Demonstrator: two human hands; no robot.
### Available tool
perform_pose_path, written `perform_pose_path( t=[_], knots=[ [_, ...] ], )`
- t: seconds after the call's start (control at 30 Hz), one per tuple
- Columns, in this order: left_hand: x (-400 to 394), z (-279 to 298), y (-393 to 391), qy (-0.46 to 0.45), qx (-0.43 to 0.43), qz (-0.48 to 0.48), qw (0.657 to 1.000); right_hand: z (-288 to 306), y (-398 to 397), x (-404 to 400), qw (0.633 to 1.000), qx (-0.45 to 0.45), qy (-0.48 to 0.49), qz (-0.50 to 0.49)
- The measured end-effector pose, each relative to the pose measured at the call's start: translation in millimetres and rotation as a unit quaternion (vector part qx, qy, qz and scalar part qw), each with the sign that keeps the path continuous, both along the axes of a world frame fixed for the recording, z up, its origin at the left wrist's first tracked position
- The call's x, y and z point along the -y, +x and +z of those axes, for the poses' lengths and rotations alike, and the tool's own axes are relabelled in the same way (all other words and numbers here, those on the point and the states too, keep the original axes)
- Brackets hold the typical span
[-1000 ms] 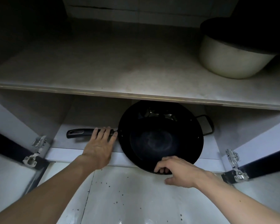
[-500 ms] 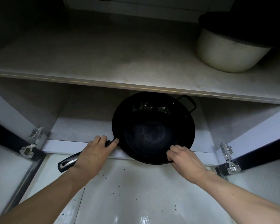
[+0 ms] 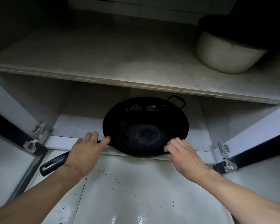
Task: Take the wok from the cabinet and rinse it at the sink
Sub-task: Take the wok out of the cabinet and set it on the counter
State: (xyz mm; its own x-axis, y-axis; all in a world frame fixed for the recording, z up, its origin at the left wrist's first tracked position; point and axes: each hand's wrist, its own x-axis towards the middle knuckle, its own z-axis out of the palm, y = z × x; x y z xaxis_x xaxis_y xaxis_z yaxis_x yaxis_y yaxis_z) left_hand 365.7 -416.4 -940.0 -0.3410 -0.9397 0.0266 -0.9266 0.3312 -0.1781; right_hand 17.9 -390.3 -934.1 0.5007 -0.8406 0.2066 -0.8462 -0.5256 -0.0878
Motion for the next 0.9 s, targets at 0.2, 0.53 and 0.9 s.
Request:
perform_pose_path(
  t=[0.2, 0.53, 0.9],
  knots=[
    [-5.4, 7.4, 11.2, 0.003, -0.006, 0.004, 1.000, 13.0, -0.6, -2.0, 0.997, 0.033, 0.057, 0.033],
    [-10.0, 19.3, 9.6, 0.007, -0.017, 0.002, 1.000, 20.4, 1.9, 2.5, 0.999, 0.043, 0.030, 0.005],
    [-110.8, 138.0, 28.4, 0.189, 0.005, 0.053, 0.981, 163.1, 20.7, -68.2, 0.982, 0.010, 0.188, 0.027]
  ],
)
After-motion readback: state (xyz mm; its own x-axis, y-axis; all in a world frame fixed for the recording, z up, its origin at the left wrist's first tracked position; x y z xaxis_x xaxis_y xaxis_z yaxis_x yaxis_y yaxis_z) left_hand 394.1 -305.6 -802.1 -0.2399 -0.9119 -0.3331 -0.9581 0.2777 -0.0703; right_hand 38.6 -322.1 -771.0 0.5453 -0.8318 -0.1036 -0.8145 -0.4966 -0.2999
